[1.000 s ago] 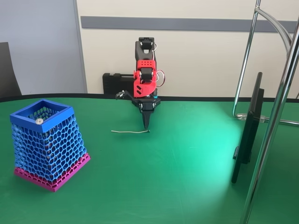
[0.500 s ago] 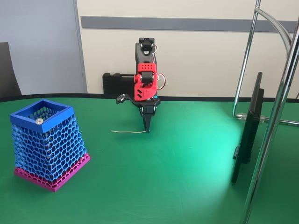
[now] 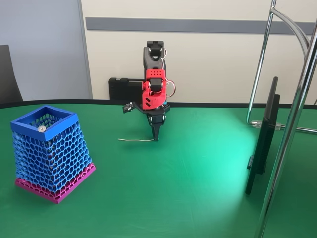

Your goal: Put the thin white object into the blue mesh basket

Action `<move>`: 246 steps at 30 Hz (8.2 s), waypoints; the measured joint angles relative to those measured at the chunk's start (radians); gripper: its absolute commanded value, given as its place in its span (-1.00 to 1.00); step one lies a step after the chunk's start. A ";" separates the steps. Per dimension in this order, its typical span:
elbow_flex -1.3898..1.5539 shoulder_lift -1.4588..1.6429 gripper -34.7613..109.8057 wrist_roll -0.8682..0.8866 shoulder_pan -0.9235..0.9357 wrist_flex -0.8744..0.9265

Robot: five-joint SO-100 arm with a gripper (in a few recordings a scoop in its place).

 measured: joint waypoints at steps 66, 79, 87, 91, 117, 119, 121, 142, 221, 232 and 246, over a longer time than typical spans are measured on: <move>-0.945 0.041 -0.46 0.000 0.219 0.041; -1.207 -0.143 -0.47 -0.172 0.411 -0.087; -1.313 -0.281 -0.47 -0.342 0.505 -0.204; -1.376 -0.334 -0.47 -0.423 0.537 -0.284; -1.246 -0.540 -0.15 -1.175 0.574 -0.821; -1.239 -0.540 -0.10 -1.192 0.568 -0.811; -1.226 -0.537 -0.09 -1.226 0.561 -0.781; -0.842 -0.235 -0.14 -1.401 0.546 -0.643; 1.014 1.555 -0.51 -0.098 0.101 -0.678; 1.209 1.885 -0.51 0.066 0.101 -0.454; 1.210 1.960 -0.51 0.120 0.092 -0.241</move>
